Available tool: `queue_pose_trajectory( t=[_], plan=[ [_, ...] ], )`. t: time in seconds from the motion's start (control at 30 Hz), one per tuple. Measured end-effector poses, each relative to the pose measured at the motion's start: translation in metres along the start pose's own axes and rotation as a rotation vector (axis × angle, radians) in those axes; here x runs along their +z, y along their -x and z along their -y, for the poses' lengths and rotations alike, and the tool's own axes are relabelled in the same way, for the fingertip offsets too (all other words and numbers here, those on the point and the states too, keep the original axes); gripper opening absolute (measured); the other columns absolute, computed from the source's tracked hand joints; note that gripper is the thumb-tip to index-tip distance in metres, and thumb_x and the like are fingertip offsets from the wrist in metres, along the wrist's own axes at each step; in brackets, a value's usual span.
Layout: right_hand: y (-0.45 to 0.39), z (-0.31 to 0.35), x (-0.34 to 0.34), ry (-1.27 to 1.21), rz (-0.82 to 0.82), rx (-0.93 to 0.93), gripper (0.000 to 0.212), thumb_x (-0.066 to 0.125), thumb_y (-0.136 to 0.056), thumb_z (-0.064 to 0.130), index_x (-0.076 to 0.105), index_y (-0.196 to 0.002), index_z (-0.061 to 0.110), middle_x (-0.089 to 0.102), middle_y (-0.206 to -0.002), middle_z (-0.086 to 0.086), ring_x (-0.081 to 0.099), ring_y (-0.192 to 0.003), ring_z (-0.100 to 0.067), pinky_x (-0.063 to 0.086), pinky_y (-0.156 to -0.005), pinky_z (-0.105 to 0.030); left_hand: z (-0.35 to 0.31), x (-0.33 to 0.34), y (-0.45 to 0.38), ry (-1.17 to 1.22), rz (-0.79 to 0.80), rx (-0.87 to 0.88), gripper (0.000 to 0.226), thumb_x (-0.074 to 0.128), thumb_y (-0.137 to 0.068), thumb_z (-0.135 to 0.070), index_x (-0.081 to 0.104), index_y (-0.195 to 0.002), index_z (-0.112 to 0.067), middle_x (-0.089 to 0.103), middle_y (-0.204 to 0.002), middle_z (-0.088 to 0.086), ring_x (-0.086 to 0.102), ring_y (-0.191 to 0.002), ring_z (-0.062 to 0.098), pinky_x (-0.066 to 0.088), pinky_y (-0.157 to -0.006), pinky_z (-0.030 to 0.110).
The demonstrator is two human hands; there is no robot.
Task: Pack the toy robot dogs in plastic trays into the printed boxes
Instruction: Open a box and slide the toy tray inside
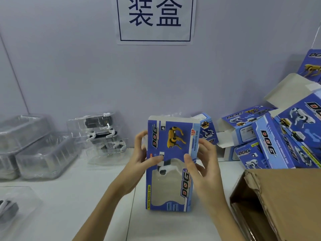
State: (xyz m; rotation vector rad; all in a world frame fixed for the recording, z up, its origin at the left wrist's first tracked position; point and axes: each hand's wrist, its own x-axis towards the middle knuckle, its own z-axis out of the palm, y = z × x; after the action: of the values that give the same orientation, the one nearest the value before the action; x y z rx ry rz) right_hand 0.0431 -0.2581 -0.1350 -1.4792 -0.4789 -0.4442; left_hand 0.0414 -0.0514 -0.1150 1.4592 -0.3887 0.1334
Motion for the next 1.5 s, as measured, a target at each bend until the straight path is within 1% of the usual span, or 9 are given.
queue_pose_trajectory(
  t=[0.23,0.43,0.63,0.77,0.87,1.1,1.2,1.37,1.5],
  plan=[
    [0.003,0.002,0.002,0.057,0.019,-0.056,0.055,0.071,-0.092,0.040,0.038,-0.137,0.041,0.062,-0.140,0.009,0.061,-0.130,-0.019,0.058,-0.099,-0.038,0.008,0.015,0.014,-0.079,-0.160,0.111,0.059,0.079,-0.082,-0.043,0.044,-0.124,-0.063,0.074,-0.126,-0.003,0.074,-0.112,0.023,0.062,-0.080,0.028],
    [0.004,0.007,0.004,0.102,0.089,-0.034,0.066,0.061,-0.092,0.050,0.033,-0.152,0.046,0.054,-0.147,0.009,0.053,-0.134,-0.007,0.049,-0.091,-0.008,0.006,0.022,0.023,-0.086,-0.195,0.139,0.059,0.079,-0.084,-0.038,0.044,-0.123,-0.066,0.074,-0.125,-0.006,0.075,-0.110,0.020,0.061,-0.081,0.024],
    [0.004,0.000,0.003,0.161,0.117,-0.027,0.057,0.057,-0.096,0.055,0.040,-0.147,0.037,0.054,-0.146,0.009,0.054,-0.133,-0.013,0.055,-0.101,-0.026,0.007,0.020,0.025,-0.122,-0.197,0.098,0.054,0.079,-0.083,-0.045,0.049,-0.122,-0.067,0.074,-0.124,-0.011,0.074,-0.110,0.015,0.060,-0.082,0.021],
    [0.008,-0.005,0.008,0.183,0.131,0.007,0.063,0.051,-0.098,0.047,0.038,-0.155,0.027,0.047,-0.152,0.008,0.043,-0.143,-0.014,0.051,-0.100,-0.015,0.009,0.020,0.025,-0.144,-0.211,0.026,0.053,0.077,-0.074,-0.058,0.060,-0.123,-0.047,0.076,-0.116,-0.018,0.074,-0.106,0.006,0.059,-0.076,0.016],
    [0.006,-0.004,0.008,0.207,0.137,0.012,0.065,0.049,-0.096,0.049,0.038,-0.156,0.026,0.048,-0.151,0.008,0.044,-0.143,-0.015,0.053,-0.105,-0.027,0.007,0.018,0.025,-0.151,-0.224,0.004,0.063,0.078,-0.073,-0.059,0.057,-0.128,-0.038,0.075,-0.117,-0.017,0.073,-0.108,0.009,0.059,-0.077,0.018],
    [0.011,-0.001,0.008,0.116,0.123,0.029,0.041,0.052,-0.097,0.047,0.045,-0.137,0.050,0.062,-0.126,0.025,0.058,-0.125,-0.007,0.058,-0.094,-0.025,0.003,0.013,0.023,-0.208,-0.249,0.002,0.058,0.083,-0.074,-0.053,0.061,-0.125,-0.035,0.075,-0.118,-0.016,0.072,-0.113,0.014,0.062,-0.077,0.025],
    [0.008,0.002,0.009,0.057,0.130,0.064,0.035,0.053,-0.099,0.056,0.051,-0.134,0.054,0.064,-0.129,0.023,0.061,-0.127,-0.013,0.058,-0.099,-0.039,0.004,0.011,0.022,-0.268,-0.265,0.036,0.052,0.080,-0.075,-0.047,0.063,-0.123,-0.036,0.074,-0.118,-0.016,0.071,-0.113,0.013,0.063,-0.083,0.028],
    [0.005,0.005,0.009,-0.024,0.143,0.108,0.063,0.056,-0.084,0.079,0.054,-0.139,0.047,0.063,-0.139,0.008,0.060,-0.129,-0.020,0.054,-0.104,-0.055,0.011,0.011,0.023,-0.251,-0.276,0.078,0.049,0.080,-0.078,-0.043,0.064,-0.123,-0.036,0.074,-0.118,-0.016,0.071,-0.113,0.013,0.061,-0.080,0.024],
    [0.020,-0.001,0.020,0.044,0.019,-0.021,0.073,0.068,-0.097,0.043,0.028,-0.159,0.041,0.049,-0.153,0.018,0.050,-0.139,-0.006,0.051,-0.103,-0.019,0.017,0.026,0.021,-0.323,-0.337,0.233,0.053,0.080,-0.082,-0.058,0.066,-0.127,-0.034,0.066,-0.124,-0.004,0.067,-0.117,0.021,0.060,-0.086,0.025]
  ],
)
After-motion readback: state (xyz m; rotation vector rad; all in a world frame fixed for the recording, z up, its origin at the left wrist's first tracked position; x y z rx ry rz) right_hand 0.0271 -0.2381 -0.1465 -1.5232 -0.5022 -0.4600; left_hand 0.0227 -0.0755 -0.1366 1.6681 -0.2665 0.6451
